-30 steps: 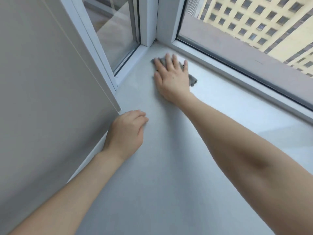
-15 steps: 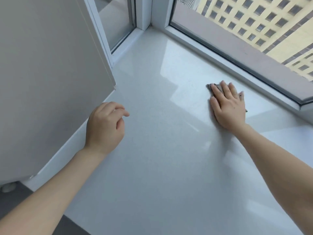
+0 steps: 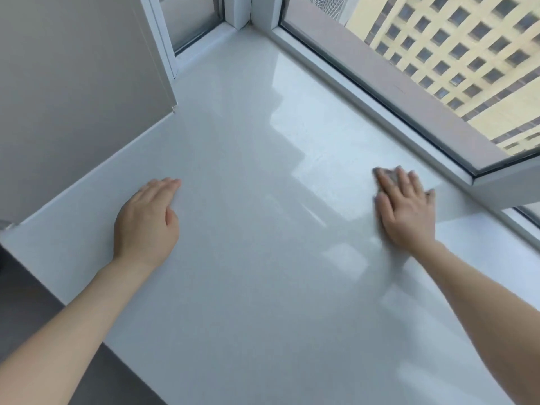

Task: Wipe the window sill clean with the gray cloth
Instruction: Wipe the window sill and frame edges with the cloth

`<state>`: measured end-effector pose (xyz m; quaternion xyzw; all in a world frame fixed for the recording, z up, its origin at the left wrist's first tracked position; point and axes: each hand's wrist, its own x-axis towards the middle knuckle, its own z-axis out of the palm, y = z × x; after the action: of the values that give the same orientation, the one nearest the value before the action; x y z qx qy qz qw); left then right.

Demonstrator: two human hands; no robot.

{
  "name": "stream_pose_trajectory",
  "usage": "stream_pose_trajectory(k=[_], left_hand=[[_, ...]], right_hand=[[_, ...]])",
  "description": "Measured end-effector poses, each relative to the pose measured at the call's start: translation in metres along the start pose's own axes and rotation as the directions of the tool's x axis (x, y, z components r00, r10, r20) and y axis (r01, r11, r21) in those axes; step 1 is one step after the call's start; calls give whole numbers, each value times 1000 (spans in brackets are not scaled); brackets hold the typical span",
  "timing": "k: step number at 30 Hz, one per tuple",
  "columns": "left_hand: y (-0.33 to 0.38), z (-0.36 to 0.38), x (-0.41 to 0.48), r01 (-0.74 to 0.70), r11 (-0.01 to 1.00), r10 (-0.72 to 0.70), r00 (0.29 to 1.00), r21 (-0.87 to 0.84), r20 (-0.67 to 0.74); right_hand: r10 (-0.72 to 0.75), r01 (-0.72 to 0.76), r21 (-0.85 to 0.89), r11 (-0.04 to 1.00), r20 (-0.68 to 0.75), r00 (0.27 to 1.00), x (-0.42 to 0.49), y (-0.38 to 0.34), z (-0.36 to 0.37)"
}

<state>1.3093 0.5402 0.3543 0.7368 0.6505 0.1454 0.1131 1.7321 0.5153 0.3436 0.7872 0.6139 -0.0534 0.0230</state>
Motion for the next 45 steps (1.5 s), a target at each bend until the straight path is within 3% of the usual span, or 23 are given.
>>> stream_pose_trajectory(k=[3, 5, 8, 11, 13, 15, 17, 20, 21, 23, 26, 28, 30, 31, 32, 33, 35, 37, 38, 40, 41, 43, 45], left_hand=[[-1, 7, -7, 53, 999, -53, 999, 11, -1], [0, 9, -7, 55, 998, -55, 998, 19, -12], [1, 11, -5, 73, 997, -72, 997, 23, -14], [3, 10, -6, 97, 995, -97, 995, 25, -13], [2, 8, -7, 81, 996, -80, 997, 41, -16], [-1, 6, -8, 56, 997, -54, 998, 54, -26], [-5, 3, -5, 57, 997, -56, 998, 49, -33], [-13, -5, 1, 128, 988, -136, 987, -81, -91], [-16, -9, 2, 164, 973, -186, 973, -164, -133], [-24, -18, -1, 213, 930, -288, 929, -301, -233], [-39, -33, -14, 256, 875, -399, 863, -411, -310], [-48, -40, -25, 267, 860, -427, 843, -435, -327], [-54, -45, -36, 290, 860, -441, 836, -419, -326], [-56, -46, -41, 296, 863, -439, 841, -410, -317], [-58, -47, -45, 294, 867, -431, 848, -402, -308], [-61, -48, -50, 288, 875, -418, 855, -389, -307], [-69, -48, -60, 266, 899, -380, 869, -349, -318], [-76, -49, -71, 236, 918, -345, 872, -320, -346], [-80, -50, -77, 233, 918, -348, 862, -321, -370], [-87, -54, -88, 245, 903, -384, 829, -354, -407], [-90, -57, -94, 249, 893, -402, 814, -374, -420], [-97, -60, -105, 252, 879, -426, 796, -404, -431], [-102, -63, -113, 263, 872, -441, 788, -412, -430]], right_hand=[[419, -421, 146, 895, 46, 907, 46, -21, -8], [372, -373, 180, 910, 40, 927, 40, -71, -2], [-178, 183, 107, 977, -50, 983, -38, -140, 20], [-704, 704, 27, 710, 41, 709, -93, -128, 18], [-807, 809, 3, 588, 67, 587, -58, -93, 9], [-651, 650, -29, 759, -5, 759, 1, -69, 5], [-255, 256, 20, 966, -55, 965, 56, -69, 1], [157, -154, 110, 982, -21, 987, 105, -129, -3], [146, -144, 123, 982, -9, 989, 108, -160, -3], [-101, 104, 121, 987, -32, 994, 88, -222, 5], [-576, 579, 69, 812, -59, 815, -18, -281, 24], [-830, 828, 66, 557, 4, 558, -104, -277, 28], [-952, 951, 88, 297, 106, 288, -143, -245, 25], [-974, 972, 113, 207, 116, 194, -136, -227, 23], [-980, 977, 106, 184, 93, 174, -117, -210, 23], [-971, 970, 70, 233, 68, 228, -93, -198, 22], [-843, 843, -13, 537, -7, 537, -35, -186, 17], [-497, 498, 0, 867, -83, 864, 10, -195, 12], [-297, 301, 35, 953, -98, 950, 24, -212, 10], [-41, 46, 90, 995, -57, 998, 26, -264, 9], [-59, 64, 95, 993, -55, 997, 15, -294, 11], [-322, 326, 77, 942, -59, 945, -25, -355, 23], [-638, 639, 39, 768, -46, 769, -83, -397, 33]])
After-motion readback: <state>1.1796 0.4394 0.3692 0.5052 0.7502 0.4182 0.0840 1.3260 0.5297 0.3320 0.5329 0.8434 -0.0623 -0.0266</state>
